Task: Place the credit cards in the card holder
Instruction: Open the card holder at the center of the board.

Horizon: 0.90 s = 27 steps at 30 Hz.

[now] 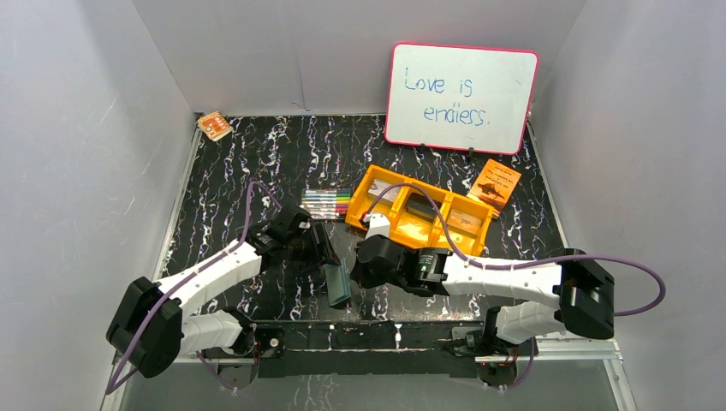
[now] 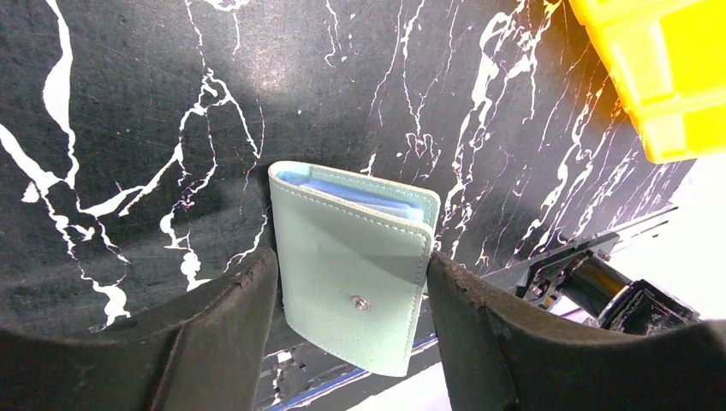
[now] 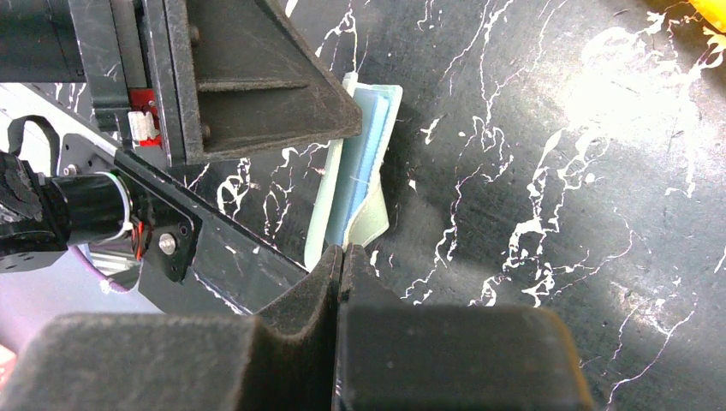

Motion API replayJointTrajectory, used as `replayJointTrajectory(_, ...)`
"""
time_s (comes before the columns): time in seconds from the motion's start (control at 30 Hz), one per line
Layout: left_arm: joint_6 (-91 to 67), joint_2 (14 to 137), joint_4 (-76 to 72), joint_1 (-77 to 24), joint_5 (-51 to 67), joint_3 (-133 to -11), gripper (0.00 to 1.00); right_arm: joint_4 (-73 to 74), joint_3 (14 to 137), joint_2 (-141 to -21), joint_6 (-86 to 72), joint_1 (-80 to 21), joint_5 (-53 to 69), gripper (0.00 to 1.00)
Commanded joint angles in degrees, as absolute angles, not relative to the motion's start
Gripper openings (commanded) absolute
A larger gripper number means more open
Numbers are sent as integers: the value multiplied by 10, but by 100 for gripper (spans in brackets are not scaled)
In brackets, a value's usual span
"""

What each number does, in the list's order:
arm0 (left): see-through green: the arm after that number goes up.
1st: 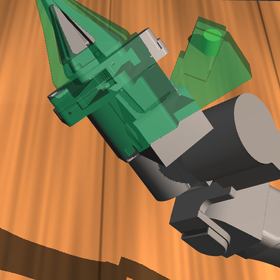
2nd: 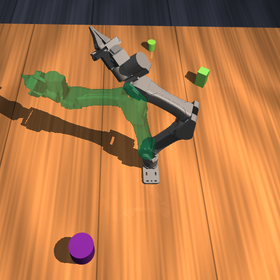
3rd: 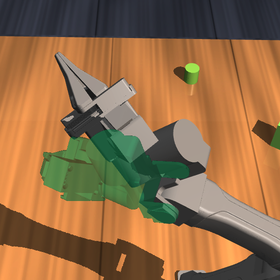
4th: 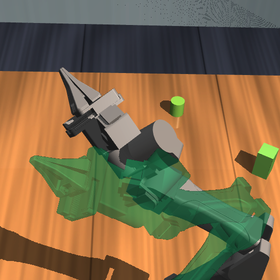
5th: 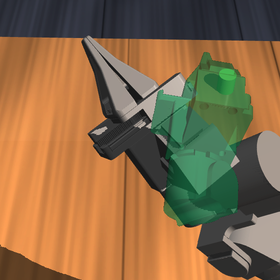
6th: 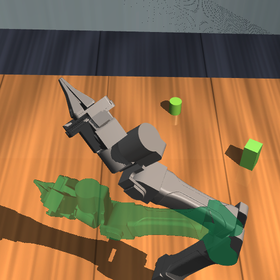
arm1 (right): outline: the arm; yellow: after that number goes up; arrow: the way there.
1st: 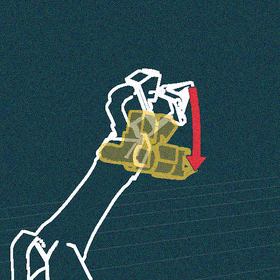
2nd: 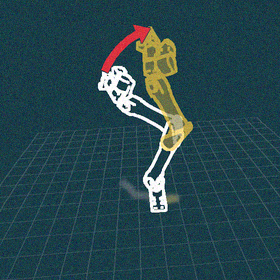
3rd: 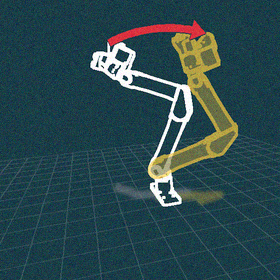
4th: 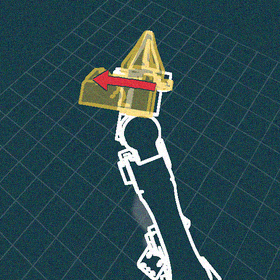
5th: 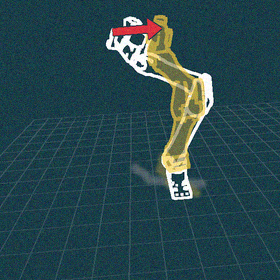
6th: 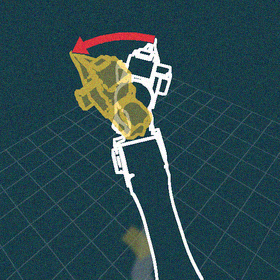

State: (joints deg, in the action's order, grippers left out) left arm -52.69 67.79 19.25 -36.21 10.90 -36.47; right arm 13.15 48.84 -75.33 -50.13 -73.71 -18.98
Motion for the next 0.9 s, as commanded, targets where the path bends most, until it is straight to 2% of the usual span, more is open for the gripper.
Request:
replayJointTrajectory(0.0,-527,652,213,-365,99,-365,61,115,482,-736,-512,-735,-206,0)
replayJointTrajectory(0.1,-524,652,215,-365,97,-360,58,115,482,-735,-514,-736,-206,0)
replayJointTrajectory(0.43,-515,653,216,-365,94,-346,29,131,486,-725,-517,-736,-211,0)
replayJointTrajectory(0.8,-509,632,223,-365,100,-342,1,188,483,-697,-564,-735,-265,0)
replayJointTrajectory(0.87,-508,628,223,-365,99,-337,0,195,481,-692,-569,-735,-271,0)
